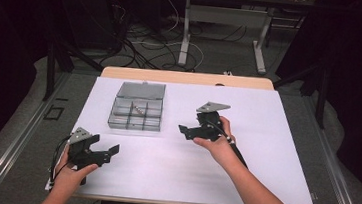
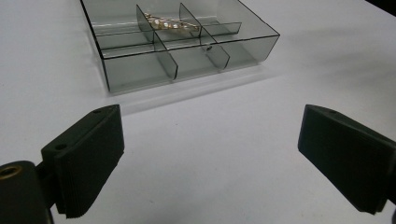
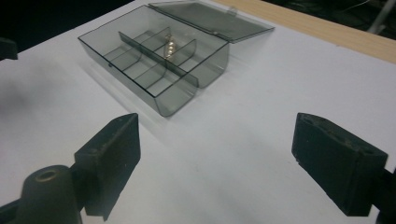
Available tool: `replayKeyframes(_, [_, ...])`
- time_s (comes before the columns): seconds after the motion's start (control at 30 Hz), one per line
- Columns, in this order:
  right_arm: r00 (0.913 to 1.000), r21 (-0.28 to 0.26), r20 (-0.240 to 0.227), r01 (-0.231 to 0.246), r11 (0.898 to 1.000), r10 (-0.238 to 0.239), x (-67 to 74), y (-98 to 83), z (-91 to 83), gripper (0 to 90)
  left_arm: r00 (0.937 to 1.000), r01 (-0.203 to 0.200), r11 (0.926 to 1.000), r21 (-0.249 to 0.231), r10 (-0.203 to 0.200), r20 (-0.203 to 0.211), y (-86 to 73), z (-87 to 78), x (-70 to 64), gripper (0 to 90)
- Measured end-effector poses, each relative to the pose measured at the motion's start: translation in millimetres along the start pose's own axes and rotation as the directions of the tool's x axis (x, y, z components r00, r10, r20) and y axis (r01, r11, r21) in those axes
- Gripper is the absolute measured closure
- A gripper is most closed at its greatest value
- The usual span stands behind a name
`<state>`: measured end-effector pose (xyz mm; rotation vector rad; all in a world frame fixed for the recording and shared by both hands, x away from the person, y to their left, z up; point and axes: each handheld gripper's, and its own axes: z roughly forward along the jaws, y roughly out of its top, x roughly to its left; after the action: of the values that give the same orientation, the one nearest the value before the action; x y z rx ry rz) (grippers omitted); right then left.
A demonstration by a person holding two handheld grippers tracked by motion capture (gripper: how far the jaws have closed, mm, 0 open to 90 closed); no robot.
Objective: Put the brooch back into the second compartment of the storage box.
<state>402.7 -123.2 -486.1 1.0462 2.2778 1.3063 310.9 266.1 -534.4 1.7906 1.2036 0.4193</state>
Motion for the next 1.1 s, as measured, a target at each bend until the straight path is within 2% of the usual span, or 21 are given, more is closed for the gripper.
replayKeyframes(0.2, [0.9986,-0.03,0.052,-0.009,1.0,0.01,-9.1,-17.3,-19.7,13.5,1.0,-0.003,1.0,0.003,0.003,-0.001,0.1,-0.9,1.2,7.2])
replayKeyframes(0.37, [0.9968,-0.033,0.072,-0.033,0.999,0.035,-15.8,-33.4,-35.6,11.6,1.0,-0.004,1.0,0.005,0.004,-0.003,0.0,-0.7,1.1,7.2])
replayKeyframes(0.43, [0.9969,-0.03,0.075,-0.022,0.999,0.024,-19.3,-40.2,-41.4,10.1,1.0,-0.004,1.0,0.004,0.004,-0.004,0.0,-0.8,1.0,7.2])
replayKeyframes(0.57, [0.9944,-0.037,0.087,-0.057,0.998,0.06,-25.8,-53.8,-52.9,9.2,1.0,-0.002,1.0,-0.001,0.002,-0.004,-0.2,-0.1,0.5,7.2])
replayKeyframes(0.7, [0.9927,-0.041,0.111,-0.044,0.998,0.048,-33.4,-68.7,-61.8,6.3,1.0,-0.003,1.0,0.005,0.003,-0.005,0.0,-0.5,0.1,7.2])
replayKeyframes(0.9, [0.9876,-0.025,0.154,-0.029,0.999,0.032,-43.9,-88.3,-74.4,2.2,1.0,-0.003,1.0,0.002,0.003,-0.007,0.2,-0.6,-0.1,7.2])
replayKeyframes(1.0, [0.9809,-0.033,0.191,-0.033,0.999,0.038,-47.1,-95.8,-78.1,0.6,0.9999,-0.01,0.9999,0.003,0.01,-0.011,0.4,-1.3,0.6,7.2])
replayKeyframes(1.1, [0.9787,-0.032,0.198,-0.049,0.998,0.054,-51.3,-104.7,-79.9,0.0,0.9999,-0.009,1.0,0.002,0.009,-0.012,0.3,-1.5,1.0,7.2])
